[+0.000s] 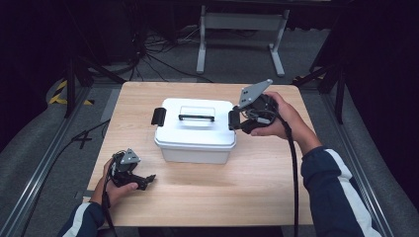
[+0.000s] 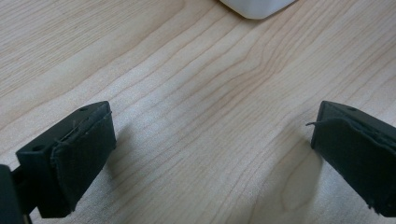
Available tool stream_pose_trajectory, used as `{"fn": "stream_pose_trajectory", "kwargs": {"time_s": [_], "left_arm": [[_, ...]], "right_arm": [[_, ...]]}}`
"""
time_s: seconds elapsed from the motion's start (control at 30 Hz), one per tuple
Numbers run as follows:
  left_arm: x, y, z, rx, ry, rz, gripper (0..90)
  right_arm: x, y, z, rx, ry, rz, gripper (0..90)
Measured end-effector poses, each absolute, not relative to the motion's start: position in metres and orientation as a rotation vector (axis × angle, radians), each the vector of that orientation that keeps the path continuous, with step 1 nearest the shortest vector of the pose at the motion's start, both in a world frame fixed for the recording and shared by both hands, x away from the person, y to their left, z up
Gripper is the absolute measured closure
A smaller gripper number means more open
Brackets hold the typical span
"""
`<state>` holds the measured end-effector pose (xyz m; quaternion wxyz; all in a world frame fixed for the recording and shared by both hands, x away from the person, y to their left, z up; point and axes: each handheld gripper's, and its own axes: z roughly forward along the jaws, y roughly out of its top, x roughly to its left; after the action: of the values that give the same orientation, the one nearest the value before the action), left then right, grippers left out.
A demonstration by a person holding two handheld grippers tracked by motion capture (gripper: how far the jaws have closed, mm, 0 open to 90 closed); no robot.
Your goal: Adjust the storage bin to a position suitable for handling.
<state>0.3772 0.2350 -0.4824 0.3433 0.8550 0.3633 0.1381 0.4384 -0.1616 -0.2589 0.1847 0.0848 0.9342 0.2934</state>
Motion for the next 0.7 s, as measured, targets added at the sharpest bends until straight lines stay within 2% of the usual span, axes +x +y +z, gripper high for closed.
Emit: {"fn": "stream_pose_trajectory", "kwargs": {"time_s": [0.5,0.7], "left_arm": [[0.377,0.235,-0.483,2.218,0.951,0.351,0.3],[0.377,0.235,-0.483,2.218,0.950,0.351,0.3]], "right_arm": [[0.458,-0.101,-0.271,0.145,2.706,0.691,49.9],[0.466,-0.084,-0.273,0.124,2.722,0.642,55.3]]}}
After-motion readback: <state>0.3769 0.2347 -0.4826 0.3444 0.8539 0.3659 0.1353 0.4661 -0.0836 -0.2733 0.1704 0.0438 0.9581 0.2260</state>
